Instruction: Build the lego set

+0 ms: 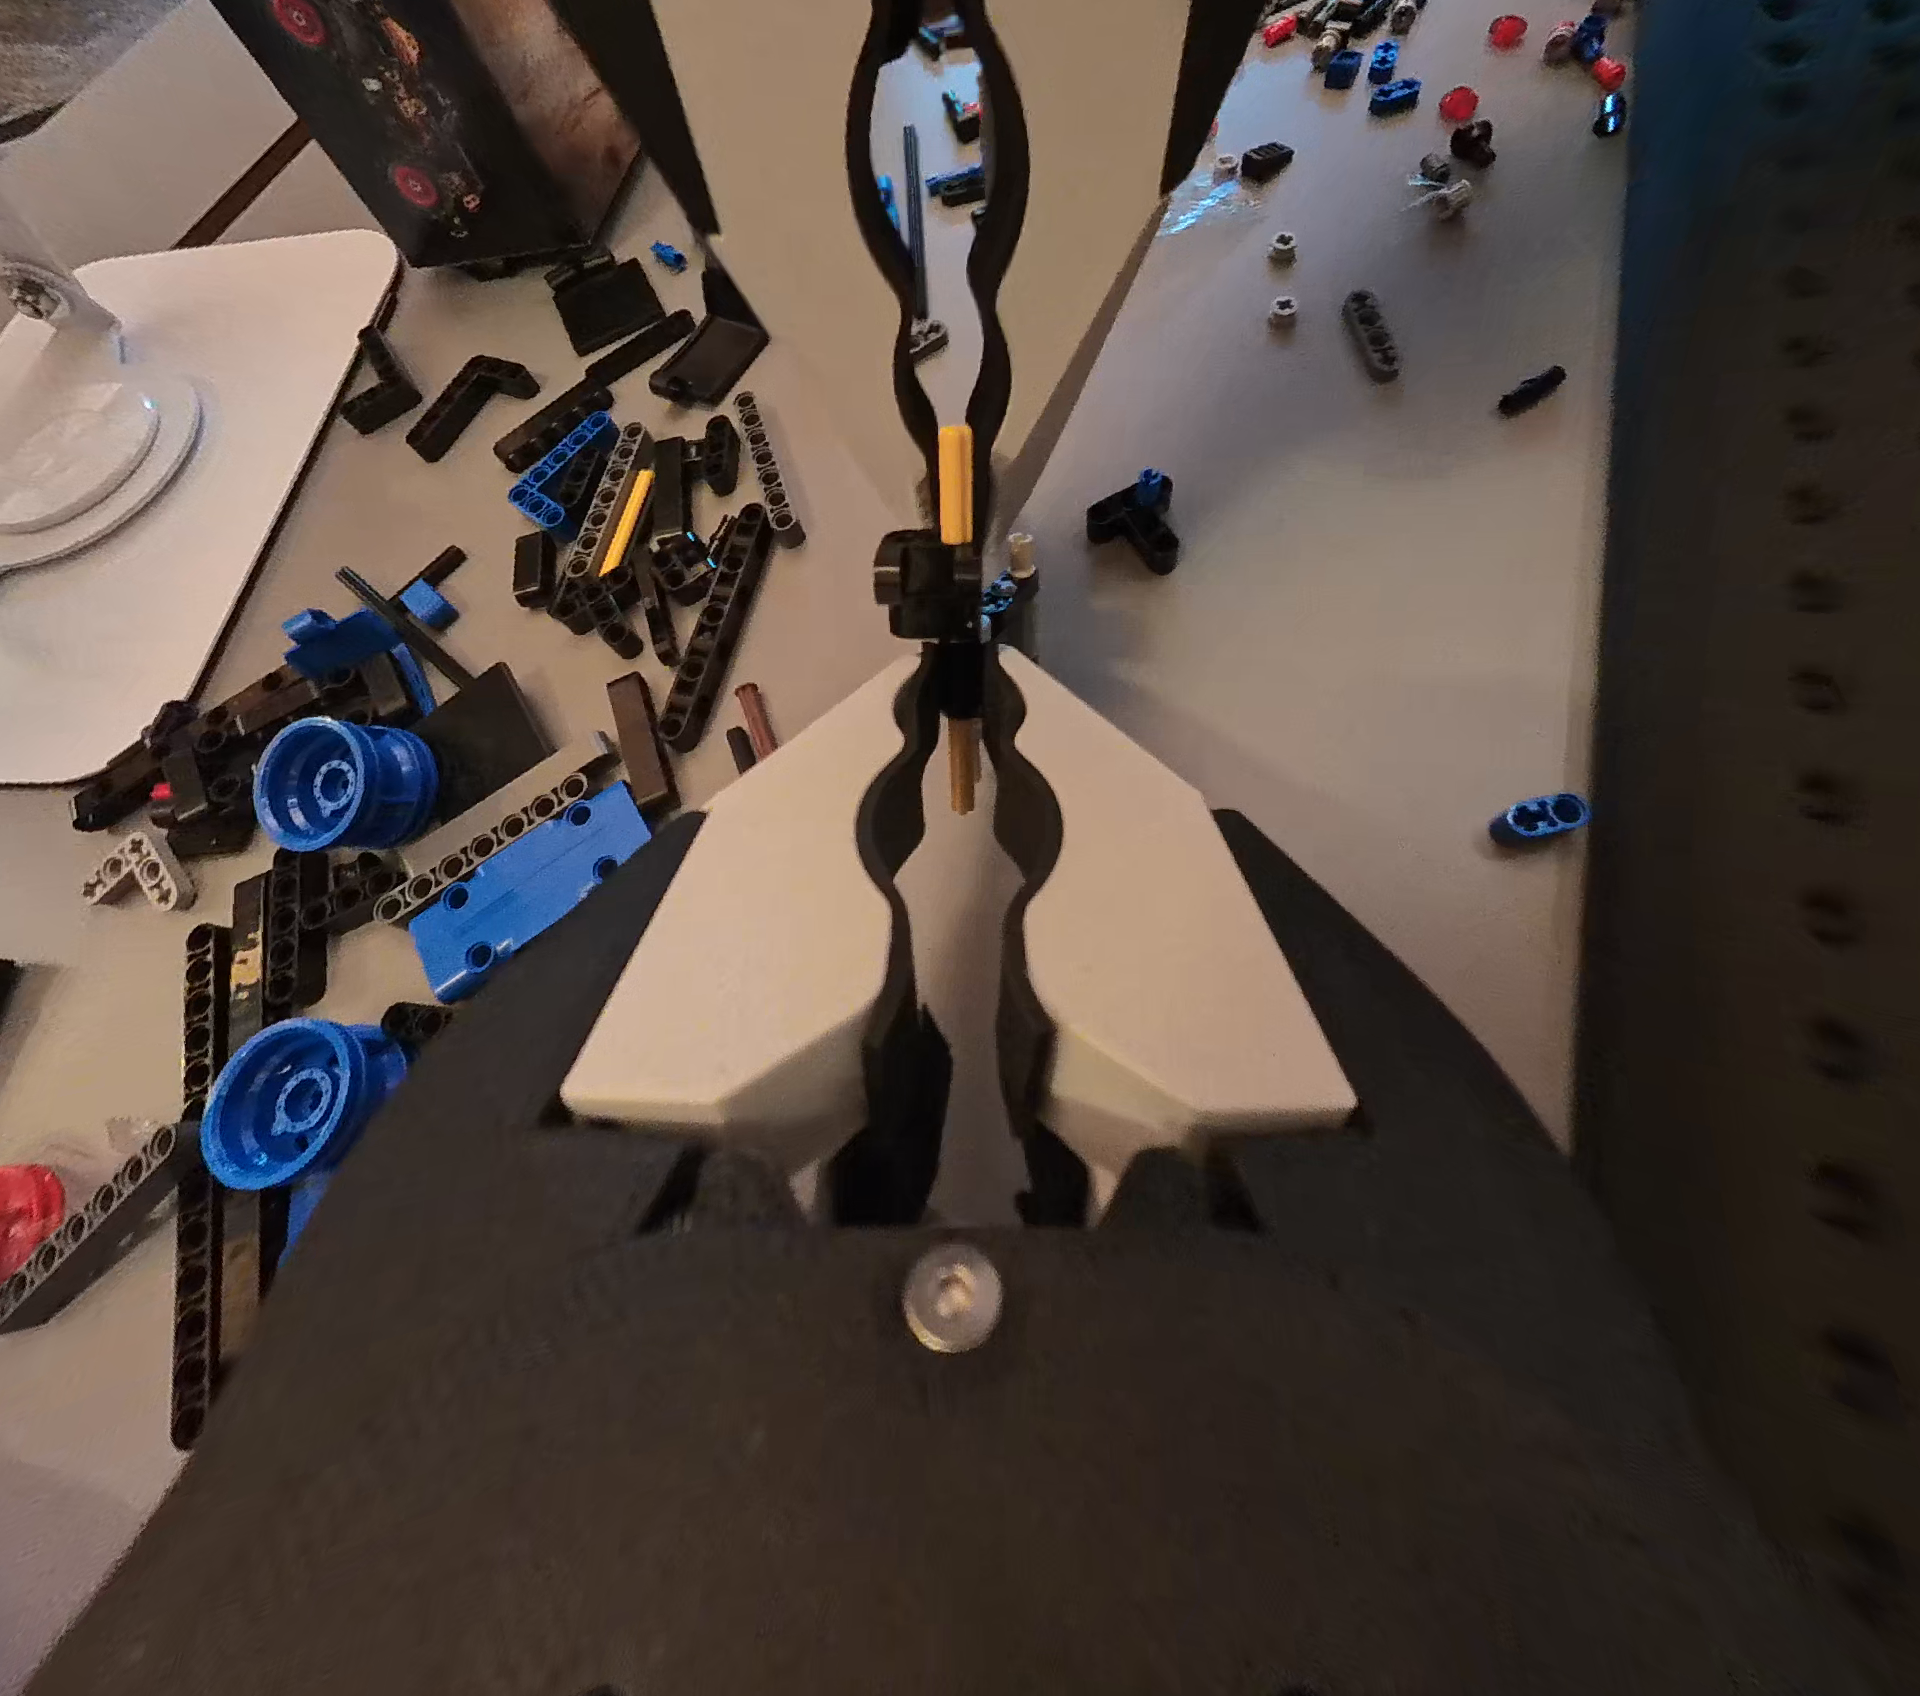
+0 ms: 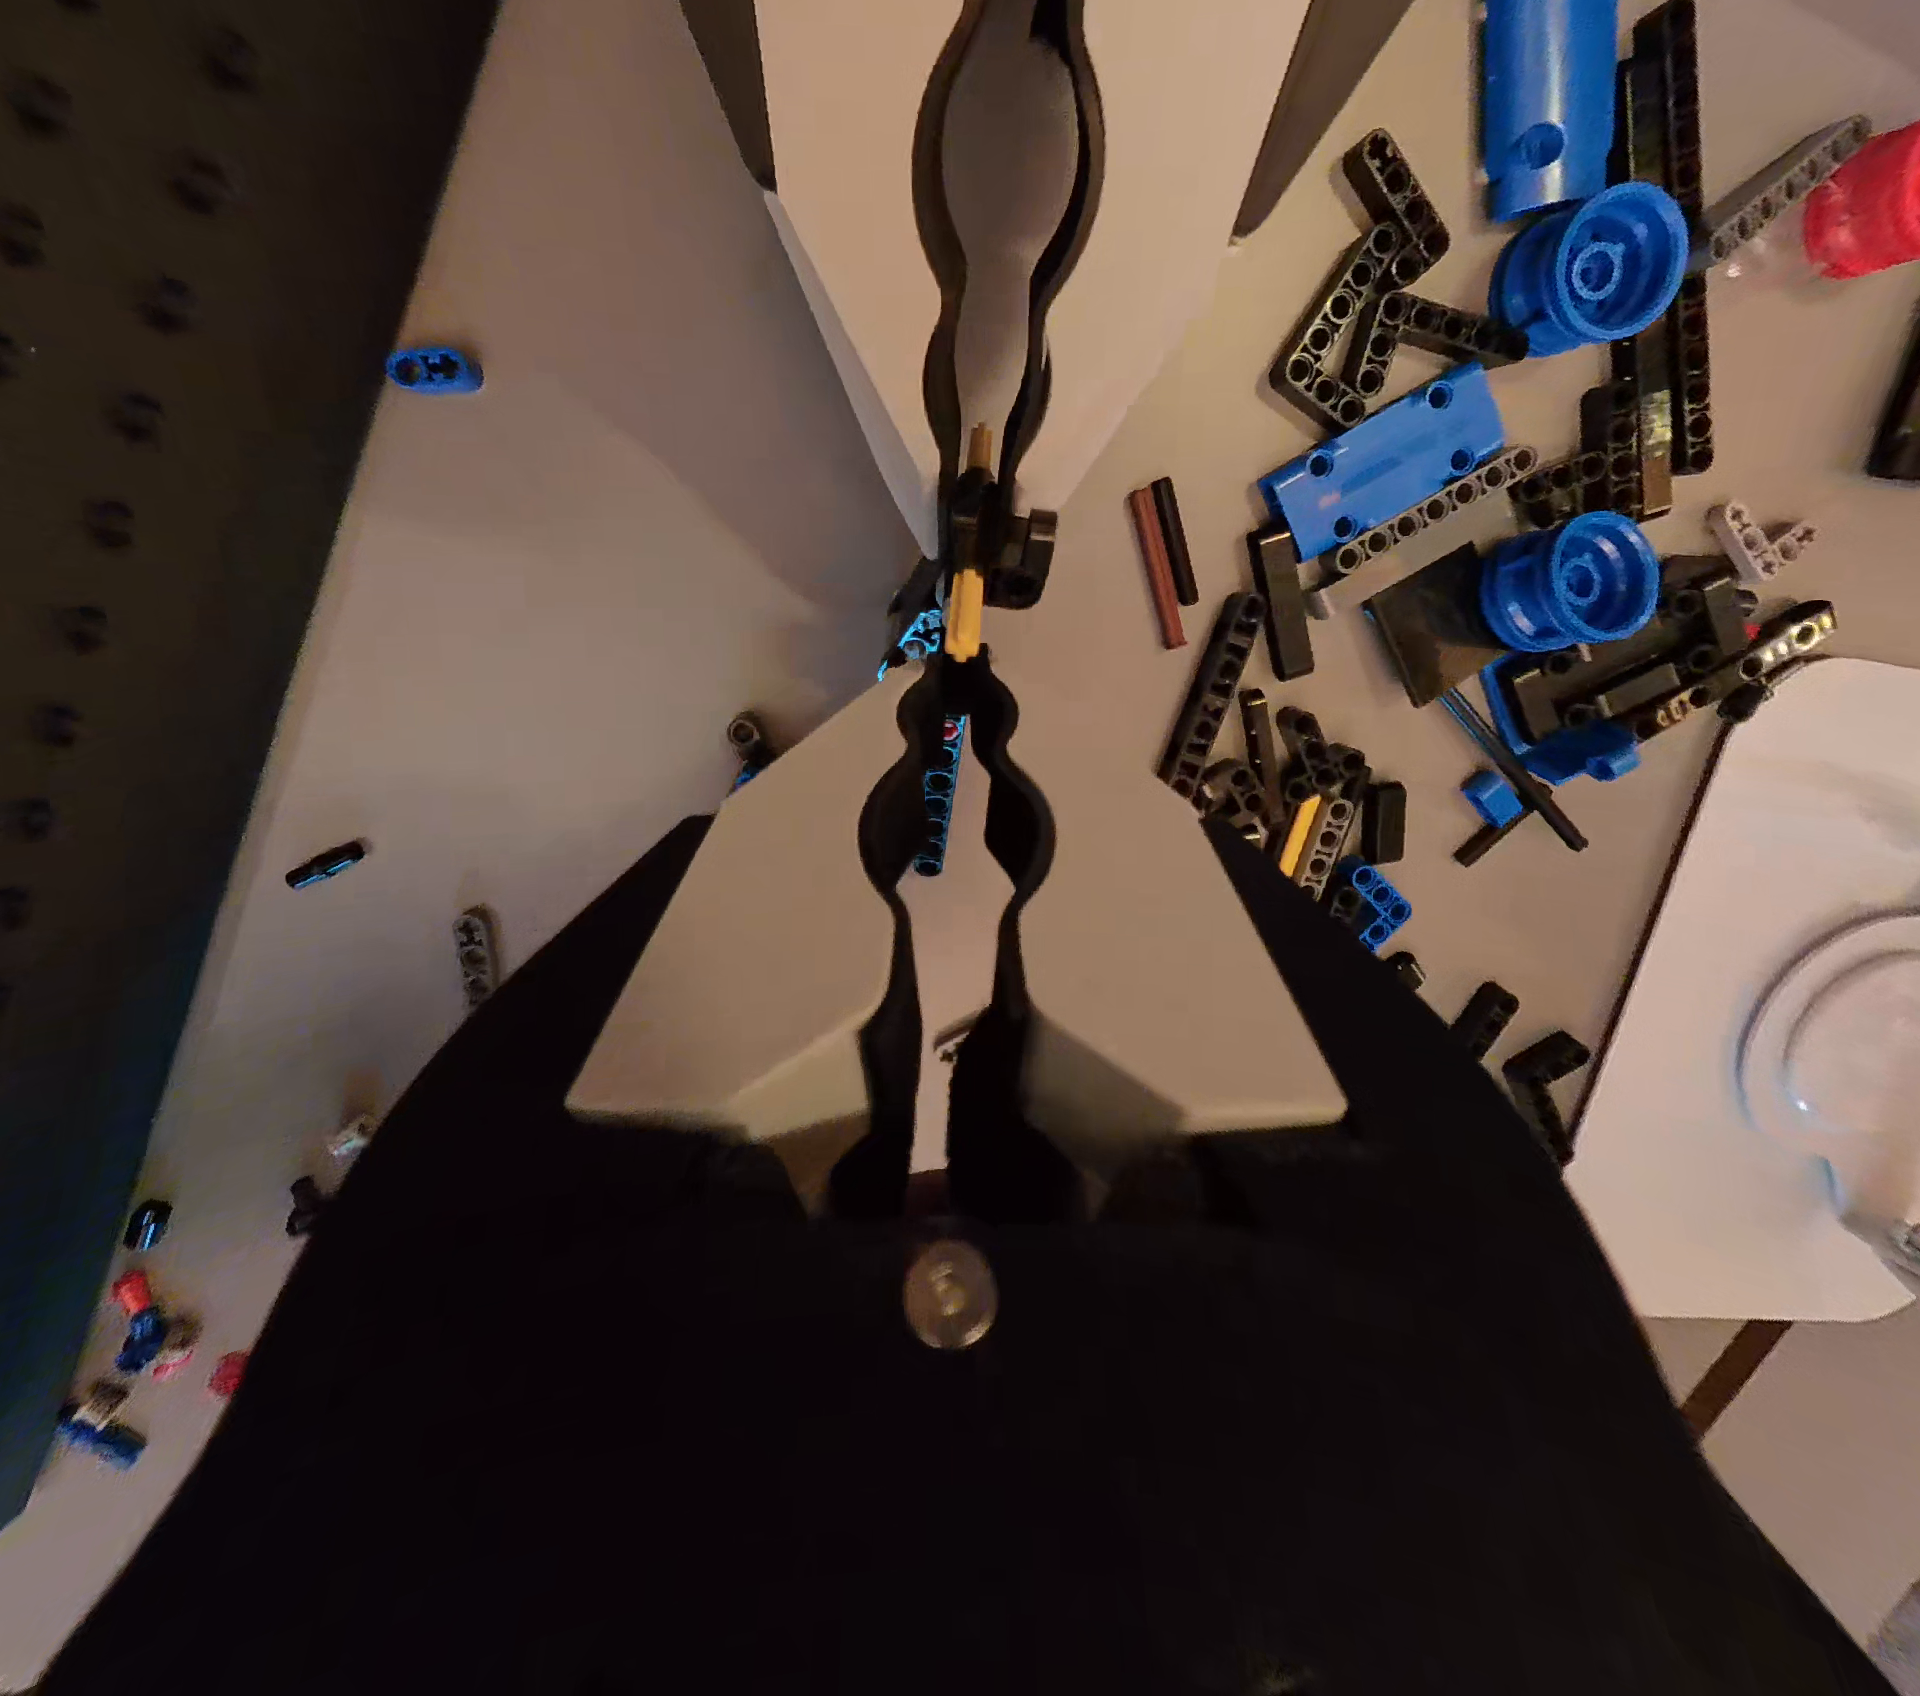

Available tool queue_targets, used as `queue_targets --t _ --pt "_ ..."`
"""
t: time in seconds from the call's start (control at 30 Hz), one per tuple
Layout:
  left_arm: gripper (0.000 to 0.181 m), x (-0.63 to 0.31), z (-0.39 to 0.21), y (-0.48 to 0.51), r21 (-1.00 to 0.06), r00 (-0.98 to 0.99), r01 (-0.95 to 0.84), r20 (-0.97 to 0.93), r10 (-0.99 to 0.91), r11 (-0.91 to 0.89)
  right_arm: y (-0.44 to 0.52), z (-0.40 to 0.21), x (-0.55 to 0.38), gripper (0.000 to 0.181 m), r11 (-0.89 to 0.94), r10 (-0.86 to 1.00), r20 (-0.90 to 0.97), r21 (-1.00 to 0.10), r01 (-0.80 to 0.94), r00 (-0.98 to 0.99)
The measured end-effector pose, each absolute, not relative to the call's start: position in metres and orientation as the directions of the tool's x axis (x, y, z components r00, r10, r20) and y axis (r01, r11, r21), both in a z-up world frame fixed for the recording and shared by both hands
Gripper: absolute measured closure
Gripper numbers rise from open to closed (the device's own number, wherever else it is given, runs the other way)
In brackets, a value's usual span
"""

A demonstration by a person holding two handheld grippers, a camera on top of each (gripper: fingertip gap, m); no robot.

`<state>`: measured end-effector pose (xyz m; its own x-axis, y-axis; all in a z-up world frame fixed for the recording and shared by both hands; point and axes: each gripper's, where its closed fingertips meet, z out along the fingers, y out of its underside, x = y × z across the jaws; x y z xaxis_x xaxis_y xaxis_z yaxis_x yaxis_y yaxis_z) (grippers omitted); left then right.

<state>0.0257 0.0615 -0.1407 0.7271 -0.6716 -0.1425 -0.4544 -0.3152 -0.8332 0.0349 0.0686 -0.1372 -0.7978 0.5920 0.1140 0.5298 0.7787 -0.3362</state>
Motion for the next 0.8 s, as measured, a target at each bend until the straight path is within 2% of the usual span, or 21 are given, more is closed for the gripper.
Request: queue_targets --t 0.2,0.27,0.8 --pt "0.176 0.0262 -0.1410 0.0624 -0.835 0.729 -0.451 -0.140 -0.670 -0.316 0.0699 -0.1388 0.0353 0.179 0.816 0.564 0.089 -0.212 0.538 -0.821" --pt "0.176 0.0240 -0.1416 0.0638 -0.833 0.737 -0.450 -0.144 -0.660 -0.321 0.0710 -0.1387 0.0336 0.179 0.813 0.568 0.076 -0.202 0.545 -0.819" --pt "0.176 0.0250 -0.1417 0.0633 -0.836 0.732 -0.448 -0.141 -0.666 -0.316 0.0707 -0.1364 0.0331 0.179 0.706 0.678 0.121 -0.380 0.597 -0.725"
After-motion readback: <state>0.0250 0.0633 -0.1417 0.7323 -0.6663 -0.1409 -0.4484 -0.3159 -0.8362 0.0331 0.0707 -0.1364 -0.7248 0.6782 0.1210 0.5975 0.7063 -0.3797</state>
